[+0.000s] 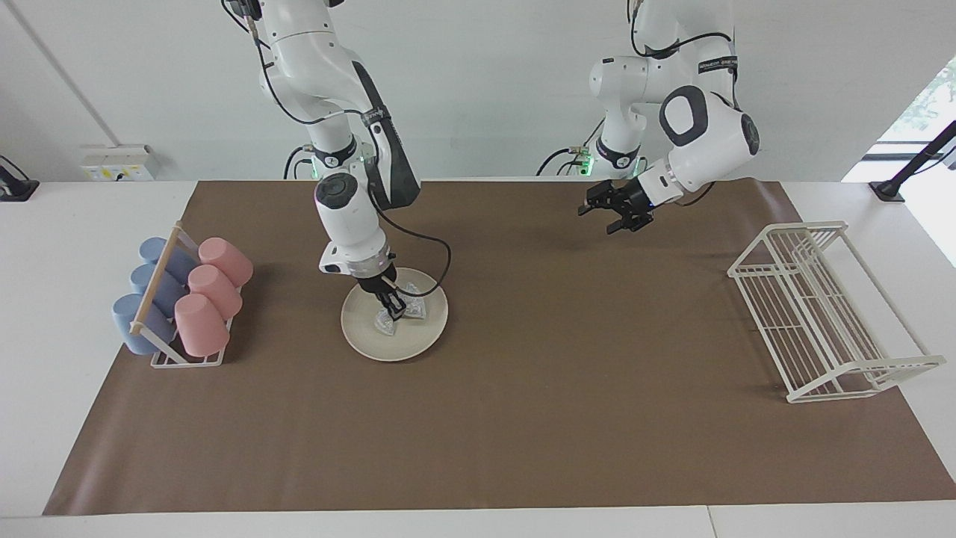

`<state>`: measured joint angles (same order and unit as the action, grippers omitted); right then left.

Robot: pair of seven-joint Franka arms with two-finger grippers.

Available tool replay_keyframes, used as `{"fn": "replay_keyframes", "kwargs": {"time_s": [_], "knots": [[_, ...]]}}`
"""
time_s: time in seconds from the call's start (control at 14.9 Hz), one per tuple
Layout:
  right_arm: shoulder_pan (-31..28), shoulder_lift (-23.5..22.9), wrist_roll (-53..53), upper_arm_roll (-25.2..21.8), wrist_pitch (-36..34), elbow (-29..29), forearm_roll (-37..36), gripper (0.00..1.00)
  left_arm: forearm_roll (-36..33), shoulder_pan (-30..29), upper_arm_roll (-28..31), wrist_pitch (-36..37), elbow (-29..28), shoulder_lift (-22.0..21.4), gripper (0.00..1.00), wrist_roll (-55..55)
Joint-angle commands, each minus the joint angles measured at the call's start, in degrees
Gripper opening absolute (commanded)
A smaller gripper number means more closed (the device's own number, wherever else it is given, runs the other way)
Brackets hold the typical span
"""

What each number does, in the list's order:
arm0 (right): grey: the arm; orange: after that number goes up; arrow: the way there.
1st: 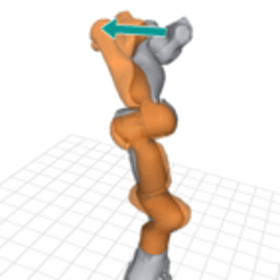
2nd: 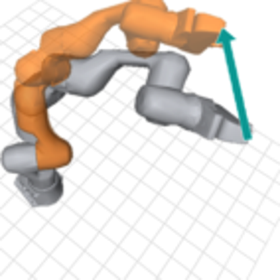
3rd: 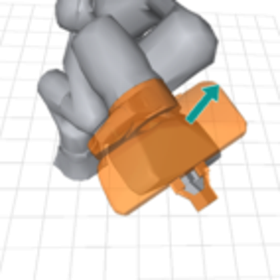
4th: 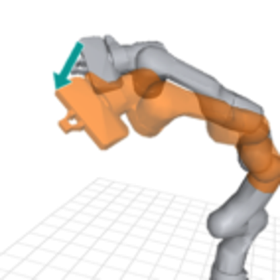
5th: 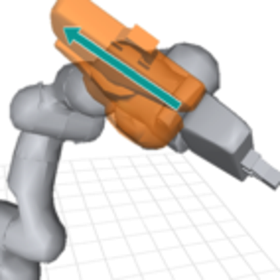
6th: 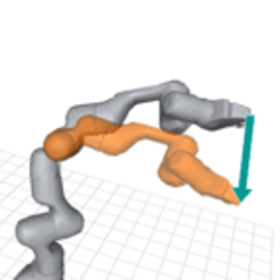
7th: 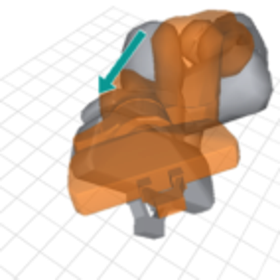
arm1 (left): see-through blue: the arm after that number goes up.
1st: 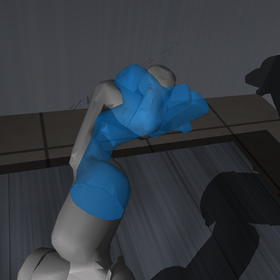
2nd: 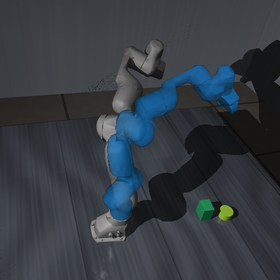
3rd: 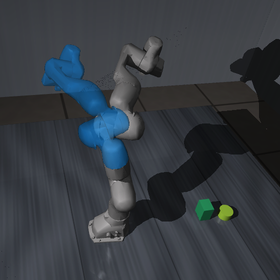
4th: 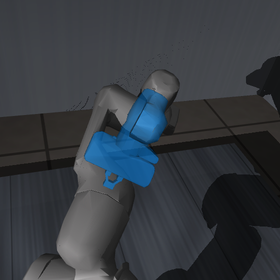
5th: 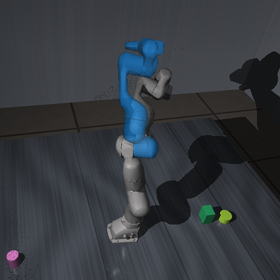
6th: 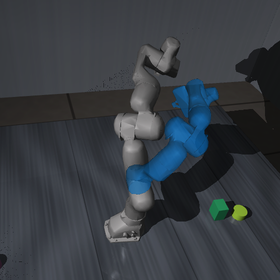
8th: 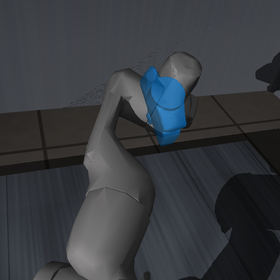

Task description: Wipe plate with sponge

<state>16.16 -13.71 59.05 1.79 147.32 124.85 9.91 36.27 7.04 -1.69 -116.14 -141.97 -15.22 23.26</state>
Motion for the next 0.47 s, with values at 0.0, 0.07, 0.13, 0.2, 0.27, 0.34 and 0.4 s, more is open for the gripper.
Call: {"fn": "replay_keyframes", "kwargs": {"time_s": [0.0,0.07,0.13,0.2,0.27,0.34,0.4], "knots": [[-2.97,-0.88,-6.21,0.32,1.74,-0.05,-0.15,0.0,-3.04,-0.45,-0.33,1.18,2.05,0.8,1.0,-4.0],[-3.49,-0.88,-7.19,0.32,1.75,-0.05,-0.15,0.0,-3.04,-0.45,-0.33,0.75,2.14,0.8,1.0,-4.62],[-3.5,-0.88,-7.2,0.41,1.66,-0.05,-0.15,0.0,-3.04,-0.54,-0.33,0.57,2.84,0.8,1.0,-4.88],[-3.33,-0.88,-6.76,0.41,1.57,0.04,-0.15,0.0,-3.04,-0.54,-0.33,0.48,3.54,0.89,1.0,-5.32],[-2.98,-0.79,-6.32,0.41,1.57,0.04,-0.15,0.0,-3.04,-0.54,-0.33,0.48,3.55,0.89,1.0,-5.85],[-2.8,-0.79,-5.97,0.5,1.48,0.04,-0.15,0.0,-3.04,-0.54,-0.33,0.48,3.63,0.89,1.0,-5.94],[-2.45,-0.7,-4.49,0.5,1.4,0.13,-0.15,0.0,-3.04,-0.63,-0.25,0.48,3.63,0.89,1.0,-6.03]]}}
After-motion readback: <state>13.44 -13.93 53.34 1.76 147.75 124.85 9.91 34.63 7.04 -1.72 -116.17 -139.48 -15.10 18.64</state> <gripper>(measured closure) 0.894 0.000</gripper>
